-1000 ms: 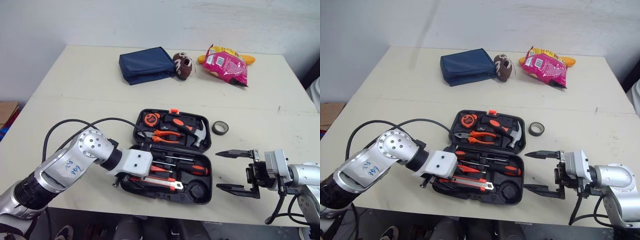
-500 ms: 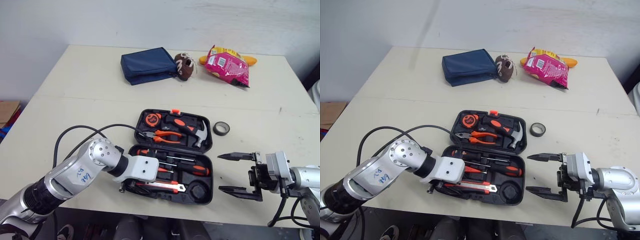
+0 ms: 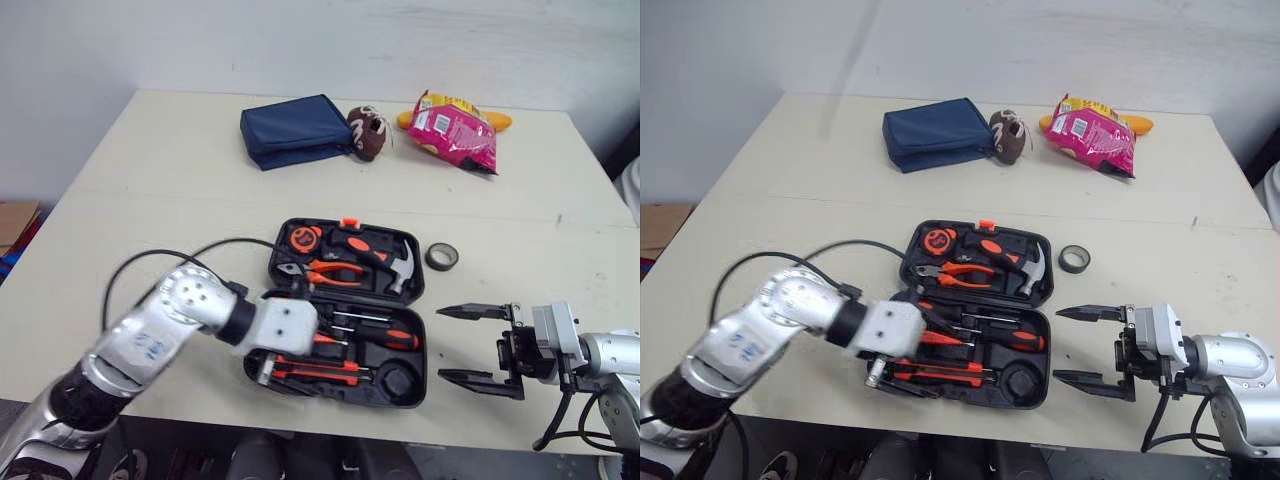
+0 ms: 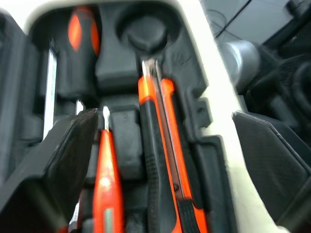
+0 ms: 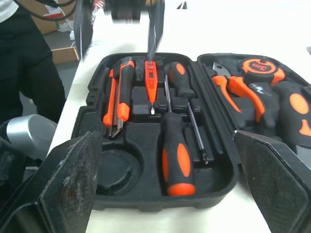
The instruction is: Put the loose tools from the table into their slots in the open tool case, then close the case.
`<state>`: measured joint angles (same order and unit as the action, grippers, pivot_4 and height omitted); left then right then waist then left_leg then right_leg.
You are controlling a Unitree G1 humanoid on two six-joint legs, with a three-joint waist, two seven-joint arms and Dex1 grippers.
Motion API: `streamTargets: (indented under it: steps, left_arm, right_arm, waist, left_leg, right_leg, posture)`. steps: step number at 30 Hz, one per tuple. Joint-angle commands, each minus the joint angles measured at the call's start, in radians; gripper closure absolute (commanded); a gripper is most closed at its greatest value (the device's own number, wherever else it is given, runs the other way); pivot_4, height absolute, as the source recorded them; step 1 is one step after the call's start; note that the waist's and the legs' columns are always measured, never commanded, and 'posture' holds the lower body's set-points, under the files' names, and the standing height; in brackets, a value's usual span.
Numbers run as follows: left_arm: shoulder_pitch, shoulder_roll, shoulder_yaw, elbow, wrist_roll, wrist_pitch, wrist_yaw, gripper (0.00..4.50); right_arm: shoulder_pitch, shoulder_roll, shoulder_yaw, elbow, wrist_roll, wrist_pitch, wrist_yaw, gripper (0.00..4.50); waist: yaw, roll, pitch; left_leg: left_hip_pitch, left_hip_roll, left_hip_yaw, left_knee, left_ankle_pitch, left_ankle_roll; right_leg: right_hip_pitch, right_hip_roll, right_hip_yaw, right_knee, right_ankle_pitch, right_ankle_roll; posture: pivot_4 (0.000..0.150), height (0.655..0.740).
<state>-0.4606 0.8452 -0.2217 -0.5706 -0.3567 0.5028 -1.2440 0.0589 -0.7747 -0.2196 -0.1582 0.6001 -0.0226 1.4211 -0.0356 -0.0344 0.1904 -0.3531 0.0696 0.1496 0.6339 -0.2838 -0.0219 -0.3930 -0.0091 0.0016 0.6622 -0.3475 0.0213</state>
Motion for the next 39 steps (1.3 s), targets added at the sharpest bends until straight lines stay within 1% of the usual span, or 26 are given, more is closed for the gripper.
streamTargets:
  steps: [1,3,4,5,6,8,9,10,11,12,15,17,20,25,27,31,32,34,35,37,39]
  left_arm:
    - [0.029,-0.008,0.042,0.04,-0.022,-0.102,-0.023,0.11]
    - [0.072,-0.068,0.07,0.079,-0.049,-0.162,0.002,0.64]
    - [0.099,-0.091,0.068,0.099,-0.046,-0.186,0.014,0.91]
    - [0.123,-0.107,0.056,0.119,-0.025,-0.215,0.023,1.29]
    - [0.14,-0.12,0.042,0.136,-0.011,-0.241,0.021,1.7]
    - [0.163,-0.137,0.023,0.164,0.009,-0.254,0.034,2.73]
    - [0.168,-0.143,0.006,0.183,0.034,-0.286,0.033,3.06]
    - [0.178,-0.152,-0.014,0.205,0.062,-0.319,0.035,3.6]
    - [0.184,-0.158,-0.029,0.222,0.081,-0.346,0.036,3.96]
    - [0.187,-0.17,-0.04,0.234,0.086,-0.352,0.04,4.43]
    - [0.182,-0.198,-0.049,0.26,0.088,-0.336,0.058,4.48]
    - [0.18,-0.188,-0.072,0.292,0.127,-0.365,0.046,4.48]
    - [0.181,-0.183,-0.097,0.322,0.147,-0.389,0.022,4.48]
    - [0.159,-0.181,-0.134,0.394,0.209,-0.415,0.027,4.48]
    - [0.154,-0.17,-0.159,0.405,0.241,-0.411,0.025,4.48]
    - [0.15,-0.133,-0.22,0.416,0.306,-0.342,0.019,4.48]
    - [0.149,-0.126,-0.234,0.426,0.325,-0.361,0.017,4.48]
    - [0.155,-0.134,-0.218,0.435,0.318,-0.393,0.04,4.48]
    - [0.155,-0.145,-0.197,0.431,0.289,-0.393,0.049,4.48]
    - [0.165,-0.155,-0.131,0.398,0.193,-0.496,0.014,4.48]
    - [0.171,-0.167,-0.073,0.363,0.115,-0.514,0.008,4.48]
  right_arm:
    - [-0.007,0.008,-0.011,0.004,0.003,-0.021,0.002,0.0]
    - [-0.001,0.015,-0.009,0.009,-0.001,-0.029,-0.001,0.0]
    - [0.002,0.019,-0.009,0.014,-0.004,-0.032,-0.002,0.0]
    - [0.005,0.022,-0.009,0.018,-0.007,-0.036,-0.001,0.0]
    - [0.005,0.023,-0.008,0.023,-0.009,-0.039,0.0,0.0]
    - [0.001,0.024,-0.008,0.031,-0.01,-0.042,0.002,0.0]
    - [-0.002,0.022,-0.009,0.037,-0.011,-0.042,0.004,0.0]
    - [-0.005,0.019,-0.011,0.045,-0.012,-0.041,0.007,0.0]
    - [-0.008,0.017,-0.012,0.053,-0.012,-0.041,0.01,0.0]
    - [-0.01,0.017,-0.014,0.058,-0.013,-0.041,0.009,0.0]
    - [-0.008,0.018,-0.016,0.067,-0.016,-0.049,0.011,0.0]
    - [-0.003,0.021,-0.017,0.072,-0.02,-0.06,0.01,0.0]
    - [-0.003,0.023,-0.024,0.088,-0.027,-0.079,0.001,0.0]
    - [0.002,0.023,-0.023,0.098,-0.026,-0.094,-0.001,0.0]
    - [0.005,0.024,-0.024,0.1,-0.027,-0.1,-0.005,0.0]
    - [0.007,0.026,-0.024,0.112,-0.03,-0.113,-0.01,0.0]
    - [0.006,0.028,-0.023,0.116,-0.031,-0.116,-0.01,0.0]
    - [0.002,0.03,-0.02,0.12,-0.033,-0.122,-0.016,0.0]
    - [-0.003,0.031,-0.02,0.123,-0.034,-0.125,-0.018,0.0]
    - [-0.004,0.031,-0.032,0.131,-0.031,-0.128,-0.024,0.0]
    - [0.0,0.028,-0.047,0.142,-0.03,-0.132,-0.029,0.0]
  waist:
    - [0.003,0.0,0.0]
    - [0.005,0.0,0.0]
    - [0.005,0.0,0.0]
    - [0.005,0.0,0.0]
    - [0.004,0.0,0.0]
    - [0.005,0.0,0.0]
    - [0.005,0.0,0.0]
    - [0.005,0.0,0.0]
    - [0.005,0.0,0.0]
    - [0.004,0.0,0.0]
    - [0.005,0.0,0.0]
    - [0.004,0.0,0.0]
    - [0.003,0.0,0.0]
    - [0.005,0.001,0.0]
    - [0.005,0.001,-0.001]
    - [0.005,0.003,-0.005]
    - [0.005,0.003,-0.005]
    - [0.002,0.006,-0.008]
    - [0.001,0.008,-0.009]
    - [0.0,0.009,-0.01]
    - [0.001,0.009,-0.01]
  left_leg:
    - [0.0,0.0,0.0,0.0,0.0,0.0]
    - [0.0,-0.001,0.0,0.0,0.0,0.0]
    - [0.0,-0.001,0.0,0.001,0.0,0.001]
    - [-0.001,-0.001,0.0,0.001,-0.001,0.001]
    - [-0.001,-0.001,0.0,0.002,-0.001,0.002]
    - [-0.001,-0.001,0.0,0.002,-0.001,0.002]
    - [-0.001,-0.001,0.0,0.002,-0.001,0.002]
    - [-0.001,0.0,0.0,0.002,-0.001,0.002]
    - [-0.001,-0.001,0.0,0.002,-0.002,0.003]
    - [-0.001,-0.001,0.0,0.002,-0.002,0.003]
    - [-0.001,0.0,0.0,0.002,-0.002,0.003]
    - [-0.001,0.0,0.0,0.002,-0.002,0.003]
    - [-0.001,0.0,0.0,0.002,-0.002,0.003]
    - [0.0,-0.001,0.0,0.002,-0.002,0.003]
    - [0.0,-0.001,0.0,0.002,-0.002,0.003]
    - [0.001,-0.001,0.0,0.002,-0.003,0.006]
    - [0.001,-0.001,0.0,0.002,-0.003,0.006]
    - [0.002,0.0,0.0,0.001,-0.003,0.006]
    - [0.002,0.0,0.0,0.001,-0.003,0.006]
    - [0.002,0.0,0.001,0.001,-0.003,0.006]
    - [0.002,0.0,0.0,0.001,-0.003,0.006]
  right_leg:
    - [0.0,0.0,0.0,0.0,0.0,0.0]
    - [0.0,0.0,0.0,0.0,0.0,0.0]
    - [0.0,-0.001,0.0,0.0,0.0,0.0]
    - [0.0,-0.001,0.0,-0.001,0.0,0.0]
    - [0.0,-0.001,0.0,-0.001,0.0,0.001]
    - [0.0,-0.001,0.0,-0.001,0.0,0.001]
    - [0.0,-0.001,0.0,-0.001,0.0,0.001]
    - [0.0,-0.001,0.0,-0.001,0.0,0.001]
    - [0.0,-0.001,0.0,0.0,0.0,0.001]
    - [0.0,-0.001,0.0,0.0,0.0,0.001]
    - [0.0,-0.001,0.0,0.0,0.0,0.001]
    - [0.0,-0.001,0.0,0.0,0.0,0.001]
    - [0.0,0.0,0.0,0.0,0.0,0.001]
    - [0.001,-0.001,0.0,0.0,0.0,0.001]
    - [0.001,-0.001,0.0,0.0,0.0,0.001]
    - [0.003,-0.001,0.0,0.0,0.0,0.001]
    - [0.003,-0.001,0.0,0.0,0.0,0.001]
    - [0.003,-0.001,0.0,-0.001,0.0,0.001]
    - [0.003,-0.001,0.001,-0.001,0.0,0.001]
    - [0.003,-0.001,0.001,0.0,0.0,0.001]
    - [0.002,0.0,0.001,0.0,0.0,0.001]
  posture:
    - [0.15,0.74]
    - [0.15,0.74]
    - [0.15,0.74]
    - [0.15,0.74]
    - [0.15,0.74]
    - [0.15,0.74]
    - [0.15,0.74]
    - [0.15,0.74]
    - [0.15,0.74]
    - [0.15,0.74]
    - [0.15,0.74]
    - [0.15,0.74]
    - [0.15,0.74]
    - [0.15,0.74]
    - [0.15,0.74]
    - [0.15,0.74]
    - [0.15,0.74]
    - [0.15,0.74]
    - [0.15,0.74]
    - [0.15,0.74]
    - [0.15,0.74]
